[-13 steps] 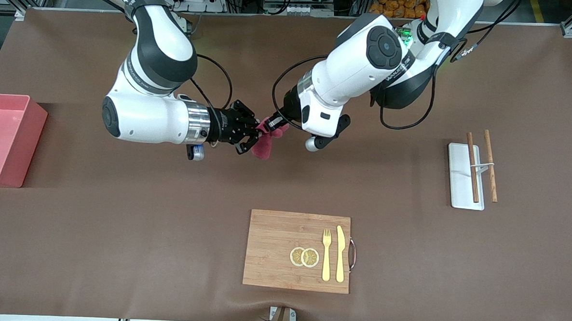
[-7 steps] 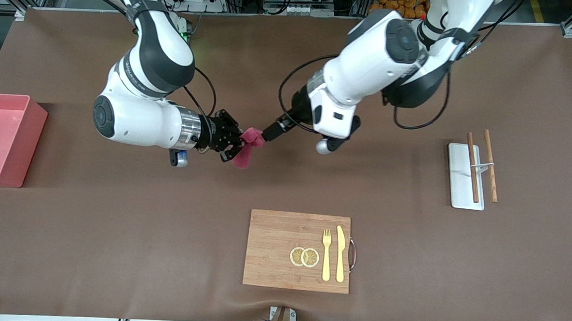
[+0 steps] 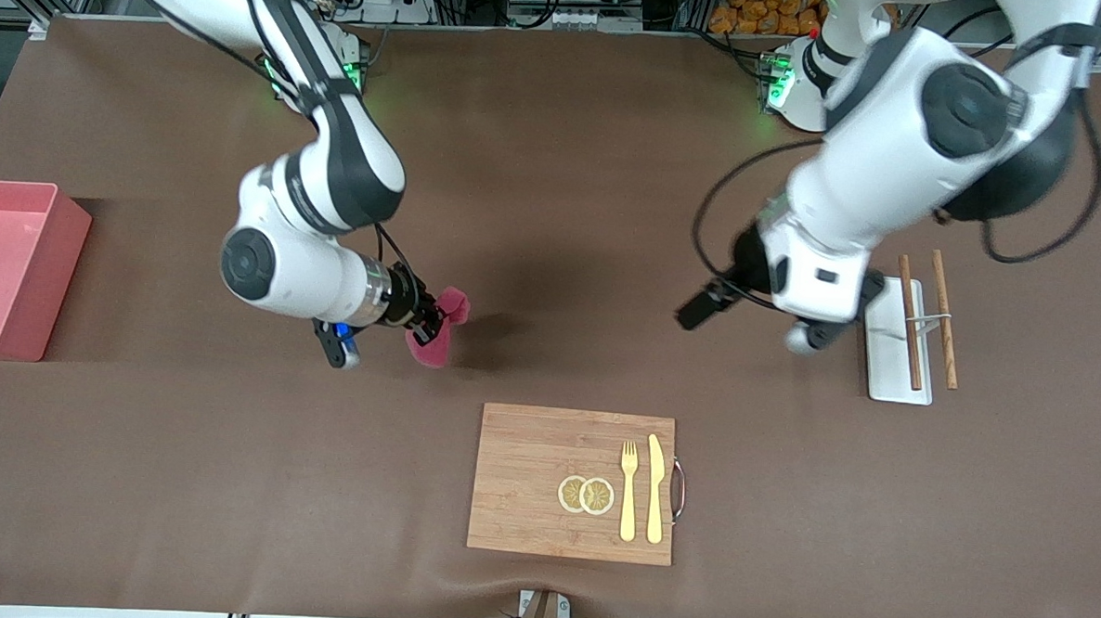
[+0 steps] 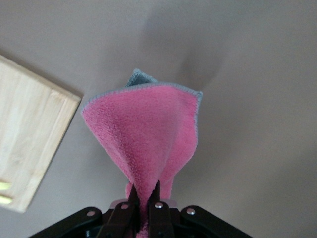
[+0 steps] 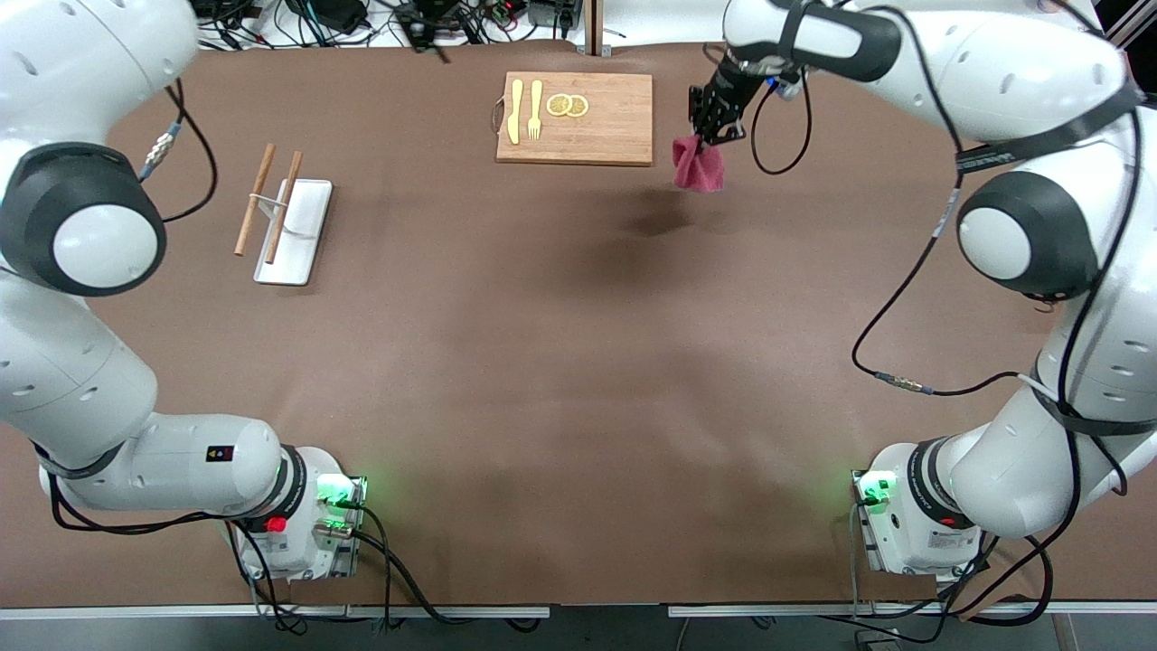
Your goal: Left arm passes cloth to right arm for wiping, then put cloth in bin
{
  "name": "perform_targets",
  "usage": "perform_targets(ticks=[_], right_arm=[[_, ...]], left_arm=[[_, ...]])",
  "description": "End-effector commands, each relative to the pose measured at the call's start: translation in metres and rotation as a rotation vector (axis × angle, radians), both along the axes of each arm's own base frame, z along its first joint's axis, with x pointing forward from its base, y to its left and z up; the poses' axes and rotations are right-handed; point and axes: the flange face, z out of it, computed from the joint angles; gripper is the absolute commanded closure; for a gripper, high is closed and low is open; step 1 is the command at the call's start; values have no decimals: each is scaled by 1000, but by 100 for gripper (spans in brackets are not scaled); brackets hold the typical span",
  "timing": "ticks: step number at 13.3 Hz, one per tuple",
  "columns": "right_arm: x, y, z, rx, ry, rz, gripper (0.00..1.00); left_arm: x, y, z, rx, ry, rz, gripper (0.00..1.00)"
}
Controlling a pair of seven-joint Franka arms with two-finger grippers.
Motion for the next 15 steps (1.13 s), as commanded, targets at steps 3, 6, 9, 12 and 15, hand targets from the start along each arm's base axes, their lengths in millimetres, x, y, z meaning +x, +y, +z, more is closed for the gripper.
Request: perform_targets(ticks=[3, 6, 9, 12, 15], right_arm=[[-21, -34, -71, -35, -57, 93, 100], [-9, -93, -57, 0, -50, 153, 100], [7, -221, -43, 59, -65, 258, 100], [6, -353, -46, 50, -134, 438, 100], [7, -442, -30, -19, -192, 606, 100]], left_arm=[[25, 126, -24, 83, 48, -167, 0], [34, 165, -51, 110, 79, -191, 0], [38, 177, -63, 119, 94, -180, 0], [40, 178, -70, 116, 104, -179, 0], [40, 176, -71, 115, 107, -183, 0]])
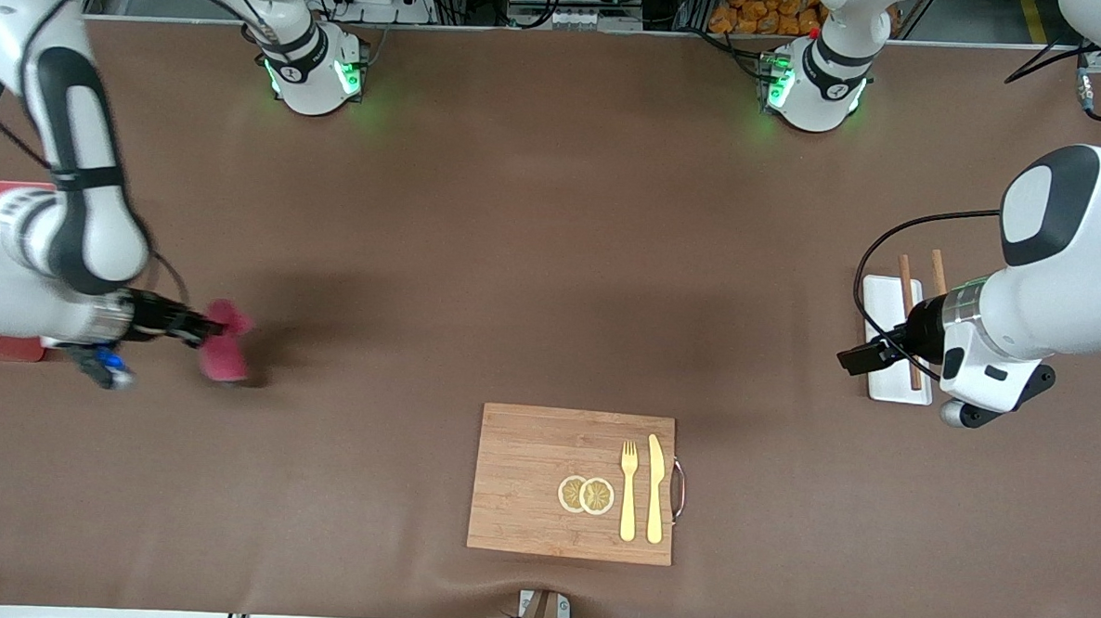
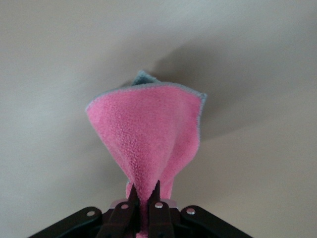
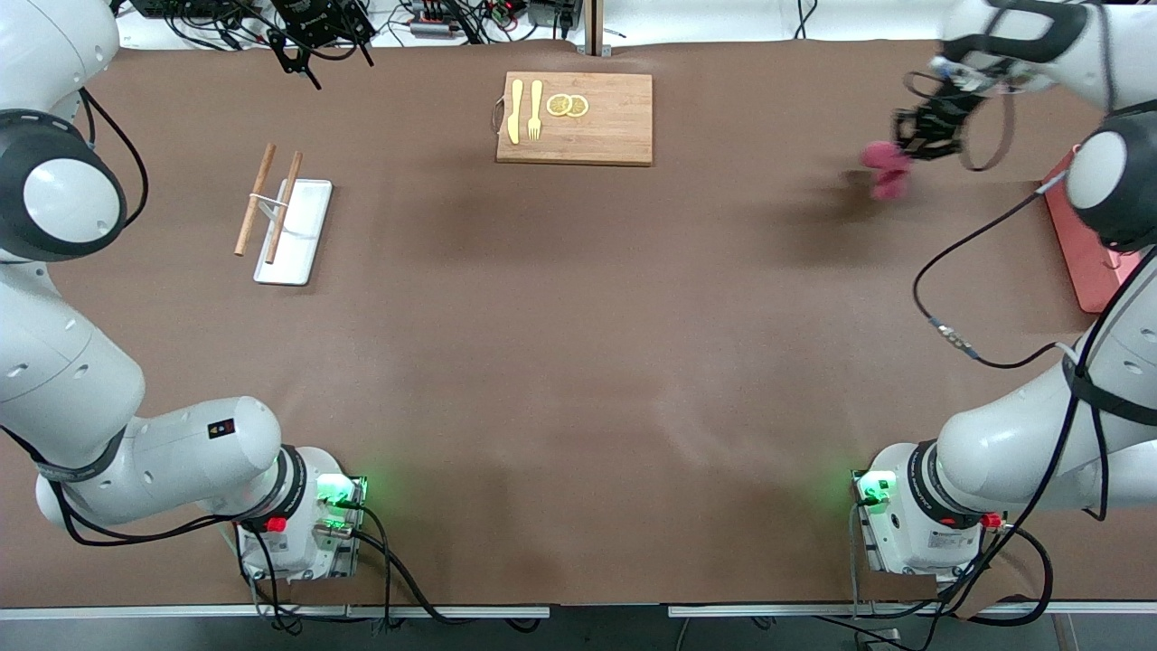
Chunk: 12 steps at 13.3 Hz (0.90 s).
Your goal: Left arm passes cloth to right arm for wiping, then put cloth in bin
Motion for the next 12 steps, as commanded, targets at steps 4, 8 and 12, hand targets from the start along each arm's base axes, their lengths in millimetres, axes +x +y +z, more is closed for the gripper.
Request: perform_targets(ticks=[4, 8, 12], right_arm=[[3, -80, 44, -77, -67, 207, 100], [2, -71, 40, -63, -37, 212, 100], [10, -8, 37, -53, 36, 180, 100]], left_arm=[[-2, 0, 4, 21, -10, -10, 0], [-2, 0, 3, 21, -9, -10, 0], [-2, 0, 3, 21, -9, -10, 0]])
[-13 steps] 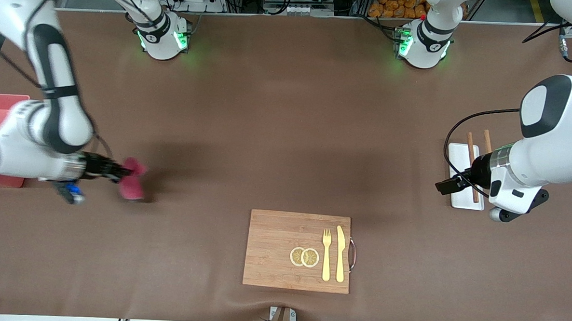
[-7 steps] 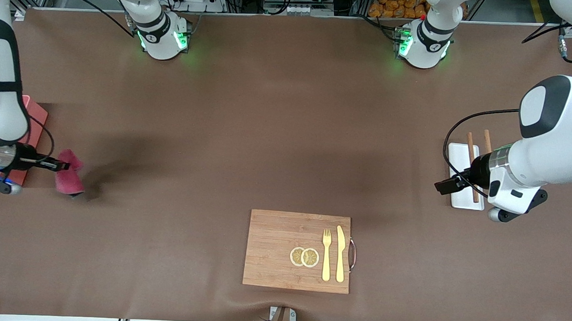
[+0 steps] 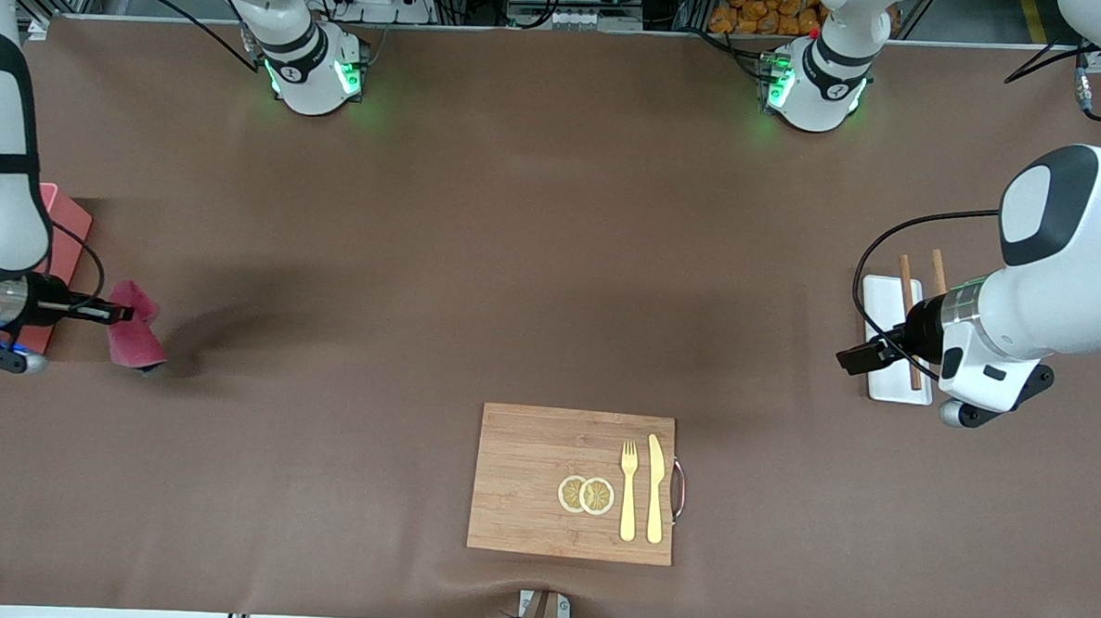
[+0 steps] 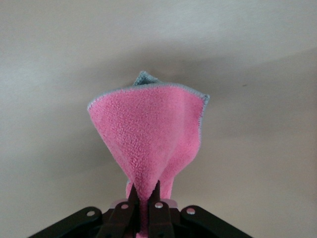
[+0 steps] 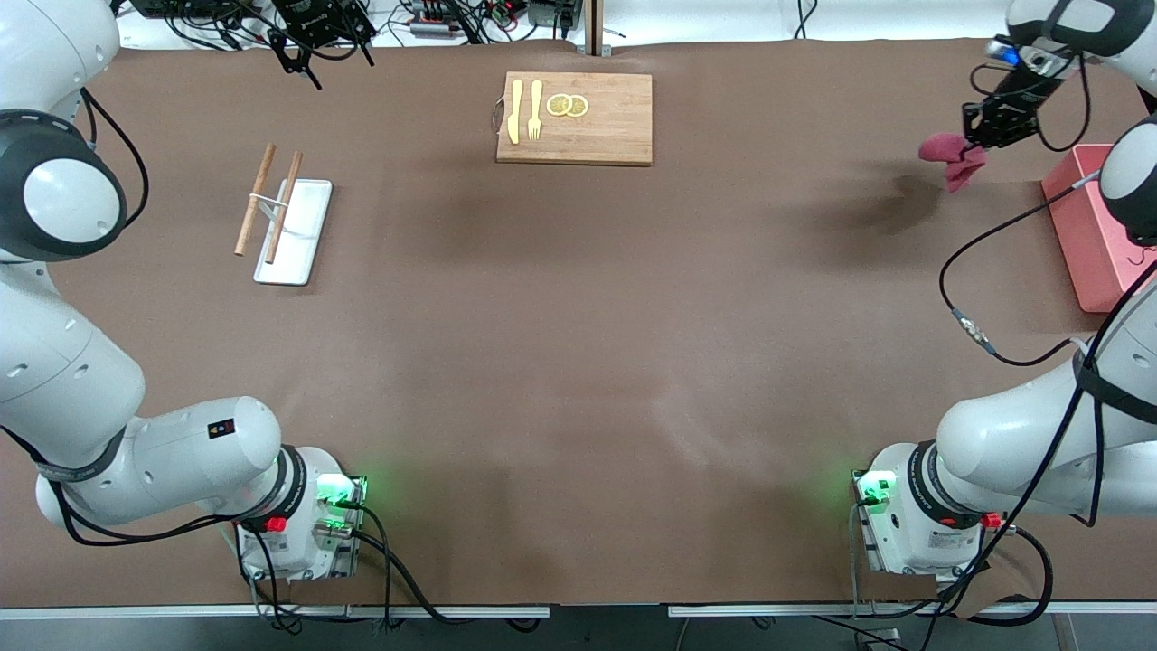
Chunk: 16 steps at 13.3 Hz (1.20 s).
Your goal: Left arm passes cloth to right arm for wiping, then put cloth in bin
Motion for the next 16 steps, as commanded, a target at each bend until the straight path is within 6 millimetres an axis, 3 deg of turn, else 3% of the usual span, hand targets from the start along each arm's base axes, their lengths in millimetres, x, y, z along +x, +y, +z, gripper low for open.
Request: perform_targets(ticks=[1, 6, 8, 10, 11, 14, 15, 16], right_arm=[[10, 60, 5, -34, 52, -51, 100], [17, 208, 13, -11, 118, -259, 100], [13, 280, 13, -1, 138, -331, 100], [11, 310, 16, 0, 134, -397, 100], [10, 317, 17, 3, 136, -395, 100], [12, 305, 24, -3, 126, -382, 100], [17, 288, 37, -3, 114, -388, 100], [23, 258, 49, -8, 97, -355, 100]], left_arm=[[-2, 2, 3, 21, -8, -7, 0], [-2, 3, 4, 21, -10, -7, 0], [-1, 3, 4, 21, -12, -10, 0], [-2, 2, 5, 21, -13, -11, 0], [-2, 1, 6, 21, -15, -13, 0], [-2, 0, 6, 21, -15, -14, 0], [-2, 0, 5, 21, -13, -14, 0], [-2, -1, 6, 21, -15, -14, 0]])
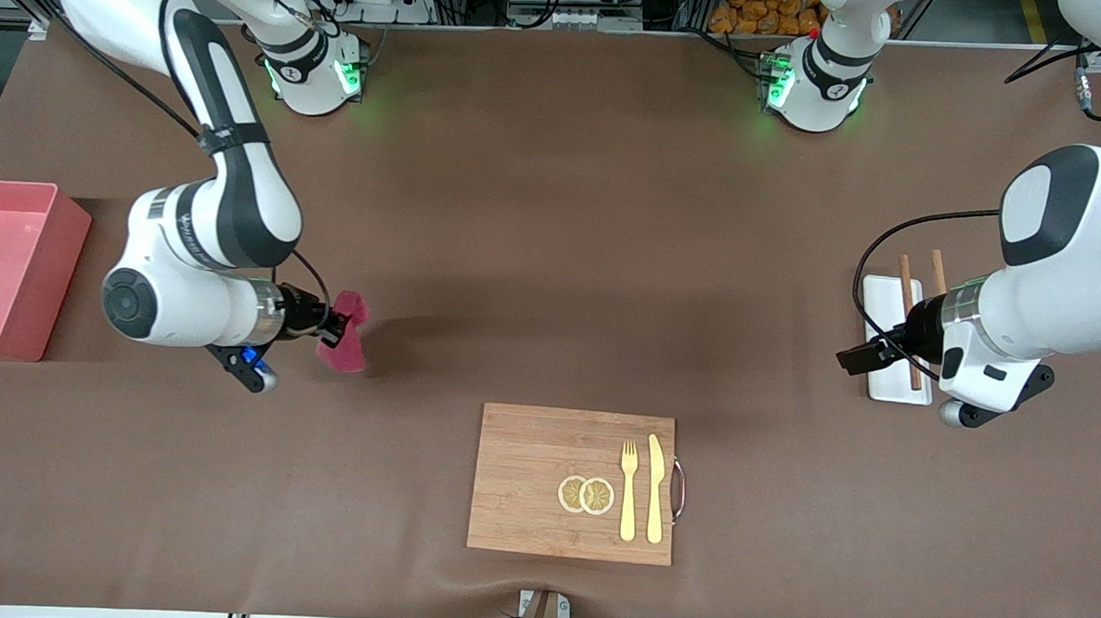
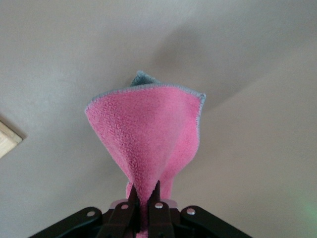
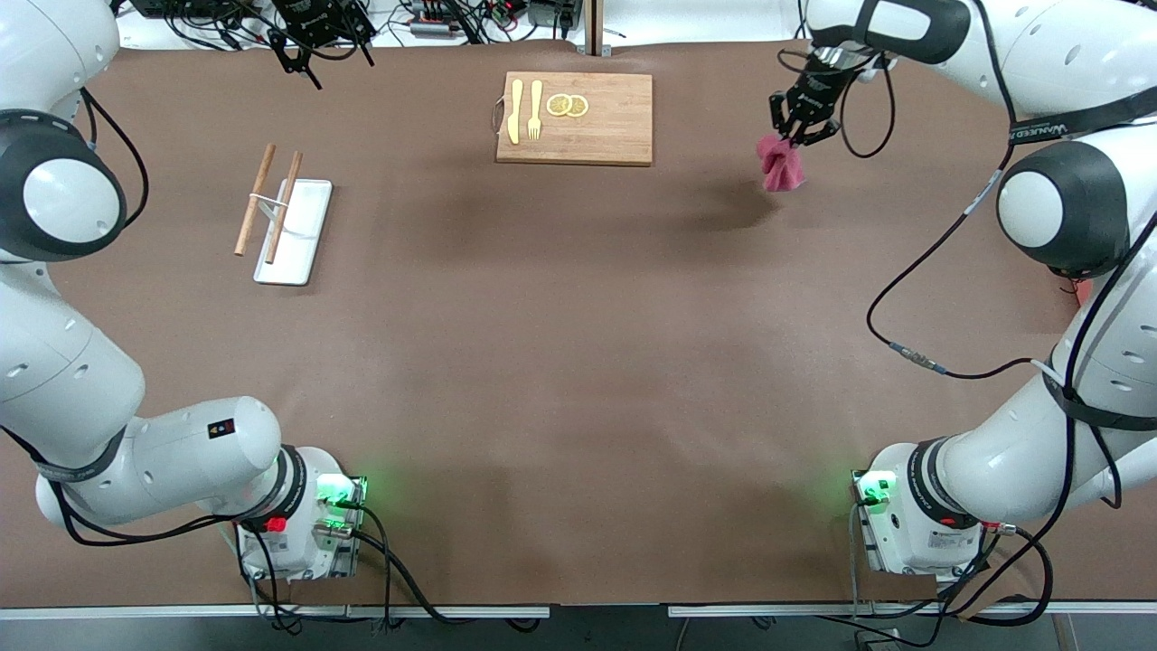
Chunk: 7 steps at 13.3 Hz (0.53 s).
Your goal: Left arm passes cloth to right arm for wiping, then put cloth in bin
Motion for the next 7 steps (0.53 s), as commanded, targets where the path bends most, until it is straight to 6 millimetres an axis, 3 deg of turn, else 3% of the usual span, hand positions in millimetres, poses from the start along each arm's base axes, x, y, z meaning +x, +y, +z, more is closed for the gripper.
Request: perform_targets(ticks=[1, 4, 7], right_arm=[[12, -77, 40, 0, -47, 81, 100], [18, -193, 71, 25, -112, 254, 100], [1, -301, 103, 19, -128, 426, 100]], left_arm=[[-2, -2, 6, 21, -14, -17, 0], [-3, -7, 9, 19, -19, -25, 0], [-7, -16, 15, 19, -25, -37, 0]])
